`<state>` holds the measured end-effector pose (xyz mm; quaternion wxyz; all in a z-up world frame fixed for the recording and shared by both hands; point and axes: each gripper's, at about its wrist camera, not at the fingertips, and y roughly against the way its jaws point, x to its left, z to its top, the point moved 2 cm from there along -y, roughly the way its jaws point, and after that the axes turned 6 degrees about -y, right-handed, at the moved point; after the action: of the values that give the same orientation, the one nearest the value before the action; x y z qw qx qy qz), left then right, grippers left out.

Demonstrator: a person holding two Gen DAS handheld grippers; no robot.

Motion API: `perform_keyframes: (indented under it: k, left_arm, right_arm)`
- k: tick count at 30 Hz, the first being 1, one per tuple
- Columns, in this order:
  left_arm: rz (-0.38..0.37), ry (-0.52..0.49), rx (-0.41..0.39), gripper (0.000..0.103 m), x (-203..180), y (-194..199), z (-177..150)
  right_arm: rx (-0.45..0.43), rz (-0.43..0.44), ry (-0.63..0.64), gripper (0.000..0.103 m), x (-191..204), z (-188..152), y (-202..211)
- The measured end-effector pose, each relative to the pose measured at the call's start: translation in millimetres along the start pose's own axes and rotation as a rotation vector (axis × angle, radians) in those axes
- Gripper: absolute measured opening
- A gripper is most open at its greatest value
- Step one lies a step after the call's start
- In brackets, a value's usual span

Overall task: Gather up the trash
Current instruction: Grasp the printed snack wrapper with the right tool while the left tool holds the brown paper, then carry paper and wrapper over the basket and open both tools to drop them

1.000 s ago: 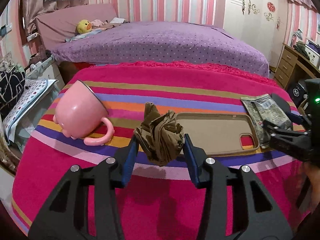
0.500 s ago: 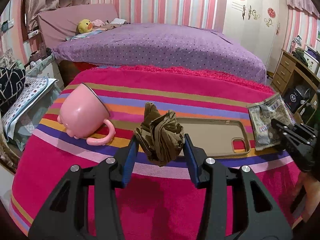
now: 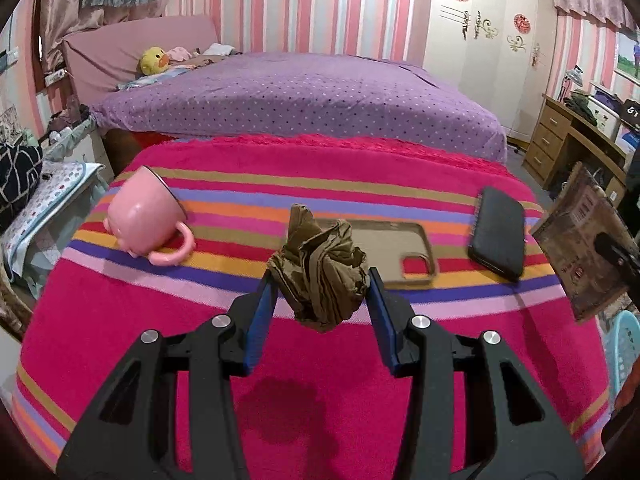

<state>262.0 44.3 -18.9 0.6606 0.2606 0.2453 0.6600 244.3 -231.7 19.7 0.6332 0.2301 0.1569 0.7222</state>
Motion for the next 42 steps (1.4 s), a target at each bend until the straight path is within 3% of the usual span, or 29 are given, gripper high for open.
perform_keyframes:
  k: [6, 16, 26, 31, 36, 42]
  left_arm:
    - [0.010, -0.054, -0.043, 0.044, -29, 21, -8]
    - [-0.011, -0.084, -0.086, 0.044, -62, 39, -19]
    - [-0.002, -0.118, -0.105, 0.044, -96, 40, -28]
    - [-0.012, -0.141, -0.136, 0.044, -131, 51, -28]
    - [-0.073, -0.128, -0.134, 0.044, -172, 60, -33]
    - [-0.115, -0.204, -0.174, 0.044, -235, 76, -42]
  right_arm:
    - [-0.005, -0.017, -0.037, 0.006, -25, -17, 34]
    - [0.010, -0.026, -0.077, 0.006, -62, -56, 52]
    - [-0.022, -0.030, -0.088, 0.006, -100, -57, 72]
    - [-0.035, -0.033, -0.099, 0.006, -127, -50, 91]
    - [-0.046, -0.057, -0.130, 0.006, -162, -52, 110]
    - [-0.047, -0.125, -0.171, 0.006, -210, -60, 132]
